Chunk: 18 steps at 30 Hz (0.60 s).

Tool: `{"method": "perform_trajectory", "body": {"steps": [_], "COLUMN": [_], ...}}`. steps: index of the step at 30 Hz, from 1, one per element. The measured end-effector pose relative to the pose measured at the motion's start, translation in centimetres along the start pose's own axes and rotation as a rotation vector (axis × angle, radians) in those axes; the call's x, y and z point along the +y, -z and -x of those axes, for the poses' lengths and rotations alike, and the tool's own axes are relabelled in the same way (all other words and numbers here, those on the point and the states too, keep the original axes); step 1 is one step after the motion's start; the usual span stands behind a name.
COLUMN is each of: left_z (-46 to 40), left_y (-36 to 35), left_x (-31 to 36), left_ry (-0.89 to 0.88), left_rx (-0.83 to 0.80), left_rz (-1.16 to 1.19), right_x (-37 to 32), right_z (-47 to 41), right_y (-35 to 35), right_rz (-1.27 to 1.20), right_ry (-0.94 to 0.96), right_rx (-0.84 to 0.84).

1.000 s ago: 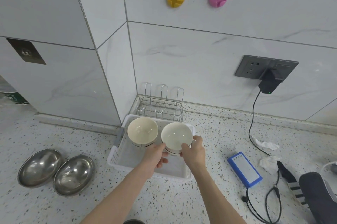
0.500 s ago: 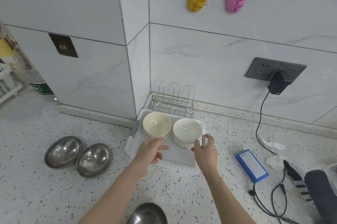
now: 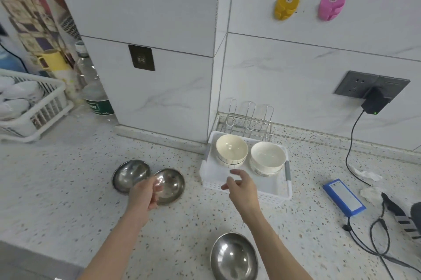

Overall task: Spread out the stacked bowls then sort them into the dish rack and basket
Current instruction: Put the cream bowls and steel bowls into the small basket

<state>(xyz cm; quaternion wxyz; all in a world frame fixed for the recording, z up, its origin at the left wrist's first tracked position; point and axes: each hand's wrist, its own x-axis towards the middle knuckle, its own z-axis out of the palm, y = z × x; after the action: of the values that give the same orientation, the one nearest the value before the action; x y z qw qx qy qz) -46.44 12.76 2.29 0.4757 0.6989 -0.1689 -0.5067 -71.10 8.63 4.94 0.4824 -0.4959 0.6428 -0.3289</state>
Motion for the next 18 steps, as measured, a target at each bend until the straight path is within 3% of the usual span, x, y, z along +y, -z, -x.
{"method": "perform_trajectory", "body": {"steps": [9, 14, 18], "left_z": [-4.5, -6.6, -7.3], "left_y": [7.7, 9.9, 10.8], "left_x": [-3.1, -2.8, -2.7], "left_ry": [0.150, 0.110, 0.039], "left_rx": [0.134, 0.175, 0.096], "left_rz": [-0.020, -0.055, -0.154], "right_x": [1.9, 2.0, 1.8], "right_z": [3.2, 3.4, 3.1], "right_y": [-8.7, -12.4, -14.6], "right_rz": [0.064, 0.124, 0.128], "right_ry": [-0.211, -0.277, -0.297], "right_rx": [-0.146, -0.156, -0.117]}}
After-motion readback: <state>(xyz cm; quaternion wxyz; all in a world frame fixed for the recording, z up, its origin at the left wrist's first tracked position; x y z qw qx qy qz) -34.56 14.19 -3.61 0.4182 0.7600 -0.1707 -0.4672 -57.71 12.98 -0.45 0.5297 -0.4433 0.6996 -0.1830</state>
